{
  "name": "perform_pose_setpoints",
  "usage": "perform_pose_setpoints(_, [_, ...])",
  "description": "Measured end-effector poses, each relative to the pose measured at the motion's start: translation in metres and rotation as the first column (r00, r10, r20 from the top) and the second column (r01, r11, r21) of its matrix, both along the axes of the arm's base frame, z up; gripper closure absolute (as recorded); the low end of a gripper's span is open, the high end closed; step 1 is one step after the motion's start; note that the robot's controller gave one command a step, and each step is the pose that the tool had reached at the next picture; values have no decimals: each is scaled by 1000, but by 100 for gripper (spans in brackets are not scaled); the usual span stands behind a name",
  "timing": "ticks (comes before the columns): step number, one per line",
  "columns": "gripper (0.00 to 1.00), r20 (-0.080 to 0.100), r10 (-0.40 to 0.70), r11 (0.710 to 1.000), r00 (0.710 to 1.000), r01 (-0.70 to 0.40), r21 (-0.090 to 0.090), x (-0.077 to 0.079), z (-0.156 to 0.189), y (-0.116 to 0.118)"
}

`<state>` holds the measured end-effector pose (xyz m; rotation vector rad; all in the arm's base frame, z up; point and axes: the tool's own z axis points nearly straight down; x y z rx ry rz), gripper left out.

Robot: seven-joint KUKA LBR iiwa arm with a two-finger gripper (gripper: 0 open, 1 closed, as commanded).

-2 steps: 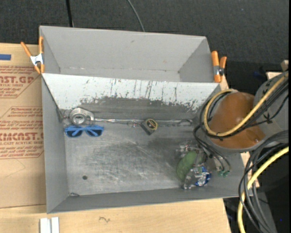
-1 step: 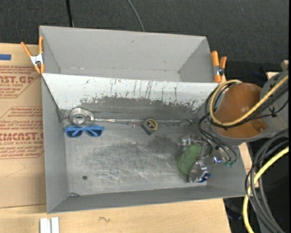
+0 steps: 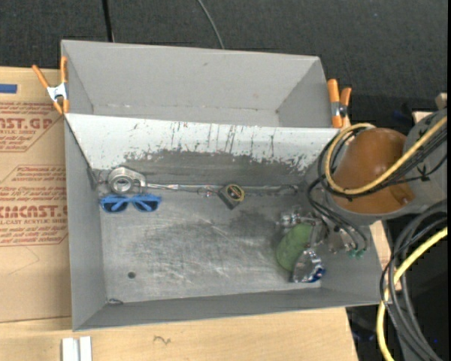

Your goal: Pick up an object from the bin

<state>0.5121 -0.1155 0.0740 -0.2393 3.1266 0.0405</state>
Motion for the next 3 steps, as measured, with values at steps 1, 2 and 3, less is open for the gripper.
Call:
perform_pose_setpoints(1, [0,0,0,1000,1000,0,0,0,0,0])
perform_pose_setpoints(2, [100,0,0,1000,1000,0,0,0,0,0])
perform_pose_setpoints(3, [100,5,285,958,959,-285,-29,2,159,5])
